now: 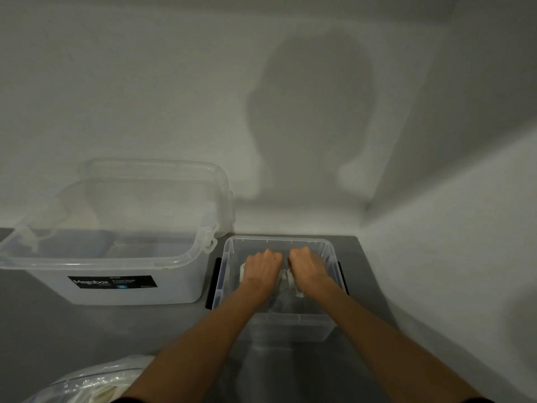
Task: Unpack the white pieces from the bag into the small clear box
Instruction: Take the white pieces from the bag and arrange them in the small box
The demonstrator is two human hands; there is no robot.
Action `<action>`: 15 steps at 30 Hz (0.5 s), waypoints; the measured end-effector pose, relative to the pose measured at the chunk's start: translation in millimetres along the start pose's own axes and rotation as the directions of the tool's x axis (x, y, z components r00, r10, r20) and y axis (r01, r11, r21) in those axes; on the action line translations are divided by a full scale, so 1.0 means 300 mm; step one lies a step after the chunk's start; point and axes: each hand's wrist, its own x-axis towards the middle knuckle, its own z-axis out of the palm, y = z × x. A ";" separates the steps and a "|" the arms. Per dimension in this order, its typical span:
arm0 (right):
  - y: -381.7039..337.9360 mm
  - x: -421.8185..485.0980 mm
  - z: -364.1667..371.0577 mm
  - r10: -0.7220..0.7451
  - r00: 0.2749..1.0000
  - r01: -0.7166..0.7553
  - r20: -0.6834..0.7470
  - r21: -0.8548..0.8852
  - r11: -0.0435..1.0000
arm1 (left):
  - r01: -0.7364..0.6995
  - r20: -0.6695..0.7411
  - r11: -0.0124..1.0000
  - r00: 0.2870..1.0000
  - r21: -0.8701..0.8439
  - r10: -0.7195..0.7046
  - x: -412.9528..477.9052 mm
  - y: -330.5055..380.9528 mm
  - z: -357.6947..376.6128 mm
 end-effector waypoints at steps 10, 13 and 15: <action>0.019 0.000 0.004 -0.017 0.999 0.020 -0.032 0.109 0.994 | -0.067 -0.056 0.998 0.996 0.002 0.067 0.012 -0.024 -0.004; 0.039 -0.005 -0.008 -0.030 0.997 0.042 -0.068 0.178 0.983 | -0.015 -0.088 0.991 0.996 -0.136 0.003 0.014 -0.051 -0.004; 0.060 -0.008 -0.023 -0.022 0.985 0.067 -0.171 0.261 0.963 | 0.040 -0.112 0.944 0.991 -0.327 -0.080 0.013 -0.076 -0.010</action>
